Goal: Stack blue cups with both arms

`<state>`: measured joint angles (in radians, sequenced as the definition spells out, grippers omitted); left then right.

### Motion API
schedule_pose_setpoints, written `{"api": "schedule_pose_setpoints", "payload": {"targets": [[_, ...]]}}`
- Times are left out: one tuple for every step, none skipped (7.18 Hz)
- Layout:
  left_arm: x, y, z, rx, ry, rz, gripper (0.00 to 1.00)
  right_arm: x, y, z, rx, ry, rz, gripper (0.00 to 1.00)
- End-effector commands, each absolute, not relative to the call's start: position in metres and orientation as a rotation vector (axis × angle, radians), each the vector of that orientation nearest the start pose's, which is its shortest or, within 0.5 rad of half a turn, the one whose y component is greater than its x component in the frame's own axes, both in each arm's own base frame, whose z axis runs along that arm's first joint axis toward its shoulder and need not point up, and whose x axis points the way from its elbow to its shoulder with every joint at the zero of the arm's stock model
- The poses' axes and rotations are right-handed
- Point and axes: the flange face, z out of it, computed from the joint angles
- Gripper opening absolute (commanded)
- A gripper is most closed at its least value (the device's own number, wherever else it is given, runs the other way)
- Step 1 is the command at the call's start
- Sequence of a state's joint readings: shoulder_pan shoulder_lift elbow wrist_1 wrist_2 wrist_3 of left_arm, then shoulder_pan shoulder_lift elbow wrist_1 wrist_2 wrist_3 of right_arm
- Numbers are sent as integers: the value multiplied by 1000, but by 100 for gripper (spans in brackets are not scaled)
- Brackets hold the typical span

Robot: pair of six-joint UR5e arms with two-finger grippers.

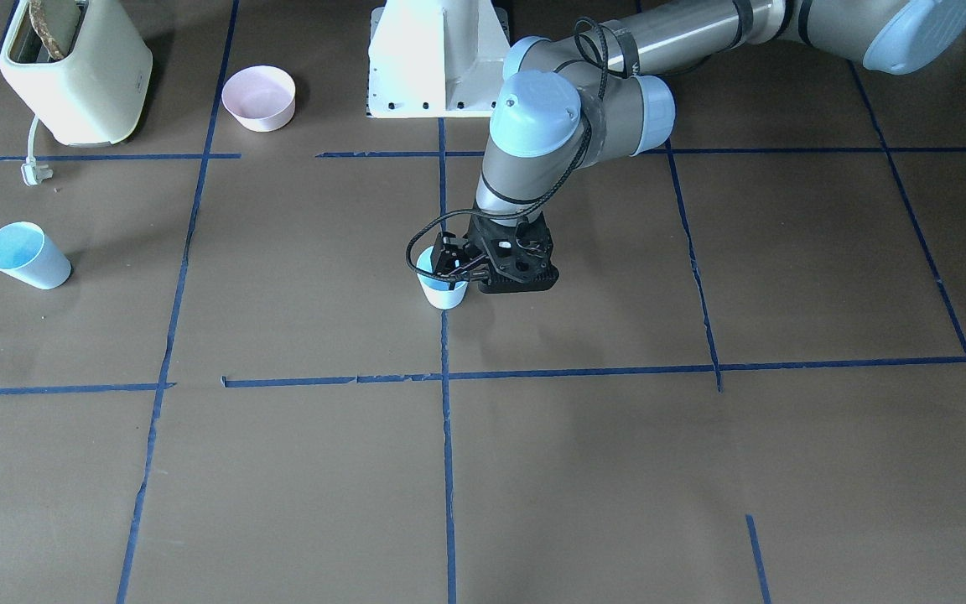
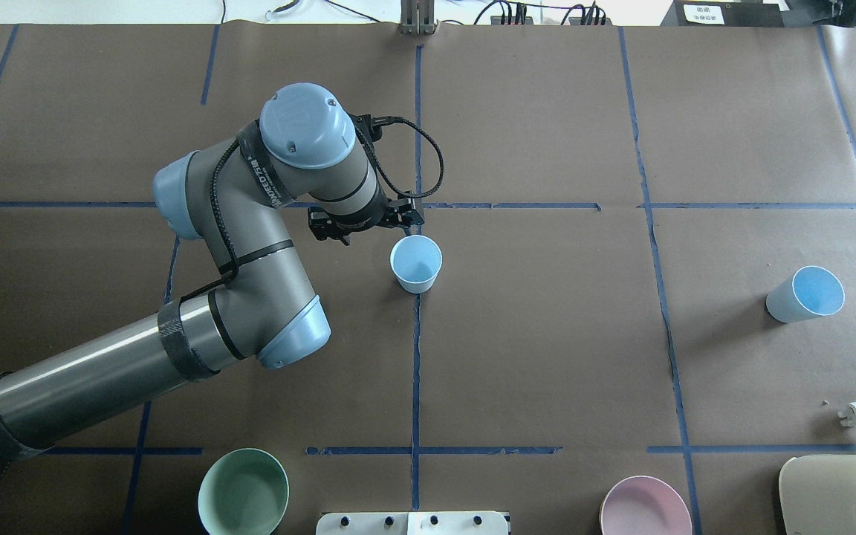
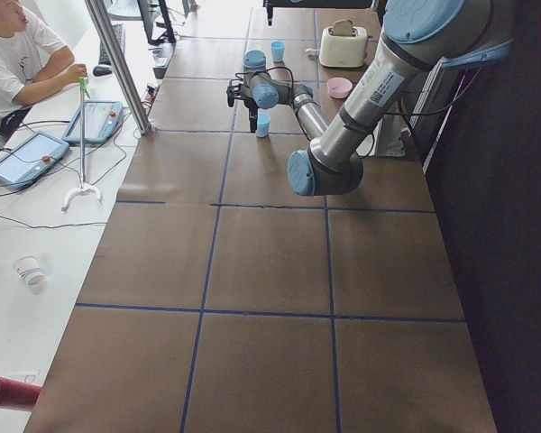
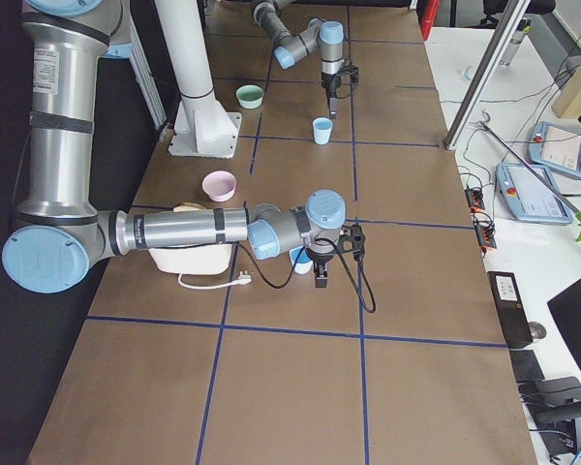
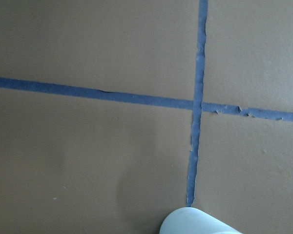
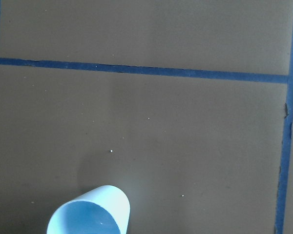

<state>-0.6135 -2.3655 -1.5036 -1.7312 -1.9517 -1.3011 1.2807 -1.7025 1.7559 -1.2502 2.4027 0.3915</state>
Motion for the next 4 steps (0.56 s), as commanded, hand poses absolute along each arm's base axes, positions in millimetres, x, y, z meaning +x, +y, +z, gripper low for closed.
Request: {"api": "schedule_pose_setpoints", "payload": {"targets": [[533,-500,182,56,951,-157,100,-104,-435,591,26,-904,-43,100],[532,-499,181,57,953,-158,100,-108,-431,596,9,-900,-42,100],[530,-498,180,61,958,-157,100,-115,-430,596,4,-892,-55,100],[529,-497,177,64,963,-156,100,-122,-428,597,-5,-890,-69,100]]}}
